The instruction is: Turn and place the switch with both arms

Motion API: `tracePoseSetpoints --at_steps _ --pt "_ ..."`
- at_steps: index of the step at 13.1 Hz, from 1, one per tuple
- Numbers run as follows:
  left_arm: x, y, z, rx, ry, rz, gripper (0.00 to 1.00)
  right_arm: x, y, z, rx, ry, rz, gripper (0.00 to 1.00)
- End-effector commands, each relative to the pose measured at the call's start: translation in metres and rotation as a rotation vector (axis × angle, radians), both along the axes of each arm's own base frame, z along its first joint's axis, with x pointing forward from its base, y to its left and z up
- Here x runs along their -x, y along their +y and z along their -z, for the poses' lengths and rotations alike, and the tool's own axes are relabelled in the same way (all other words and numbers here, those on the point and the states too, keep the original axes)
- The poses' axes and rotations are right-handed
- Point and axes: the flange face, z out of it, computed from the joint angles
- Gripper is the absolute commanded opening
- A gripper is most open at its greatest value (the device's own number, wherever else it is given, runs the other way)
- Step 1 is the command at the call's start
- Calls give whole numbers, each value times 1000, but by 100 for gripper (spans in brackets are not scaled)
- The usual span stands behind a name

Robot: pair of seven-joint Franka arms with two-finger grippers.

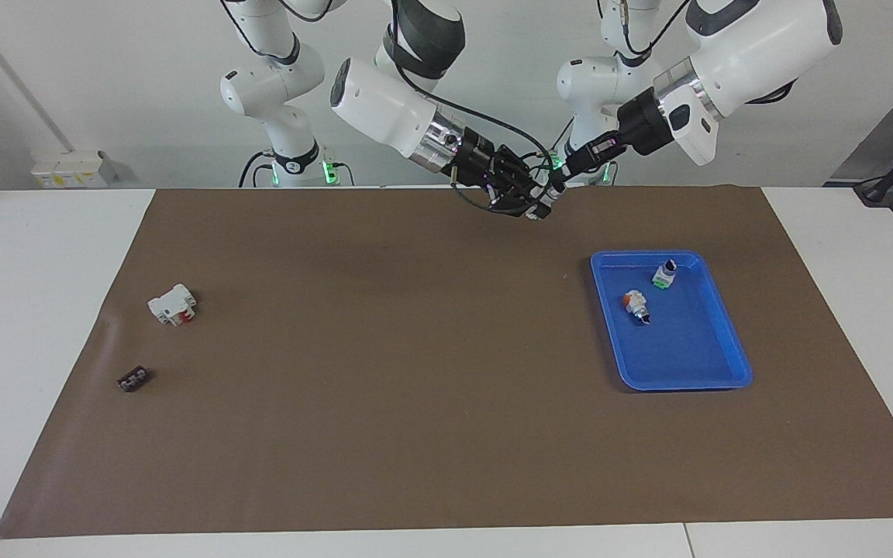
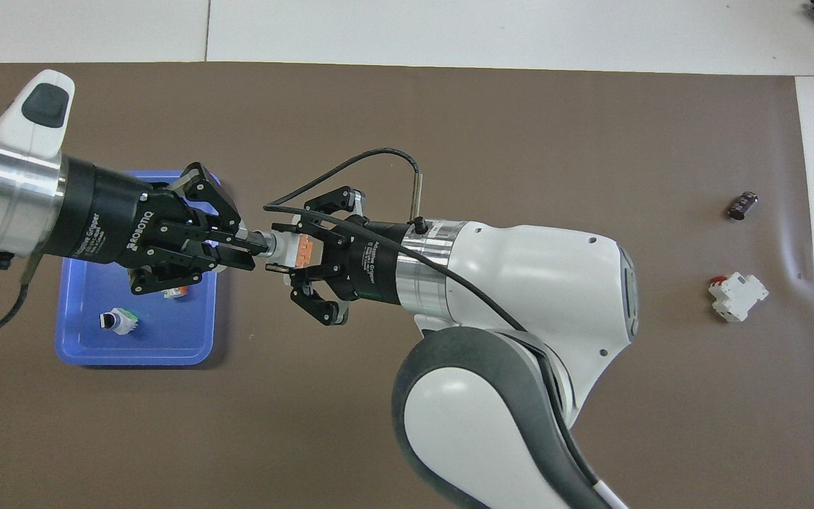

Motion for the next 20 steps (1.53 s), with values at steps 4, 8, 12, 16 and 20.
tracePoseSetpoints --at_steps 4,8,12,16,20 --pt "6 -1 6 -9 -52 36 0 -2 3 -4 -10 -6 18 0" --pt "7 -1 5 -8 -63 48 0 -3 2 -5 -11 -7 20 0" --pt "10 1 11 -19 -7 -17 0 -3 2 -5 -11 -7 20 0" --pt "5 14 17 -58 237 -390 0 -2 2 -6 -12 -7 22 0" --pt "-8 52 17 -61 380 -641 0 -3 1 -7 -13 -8 22 0"
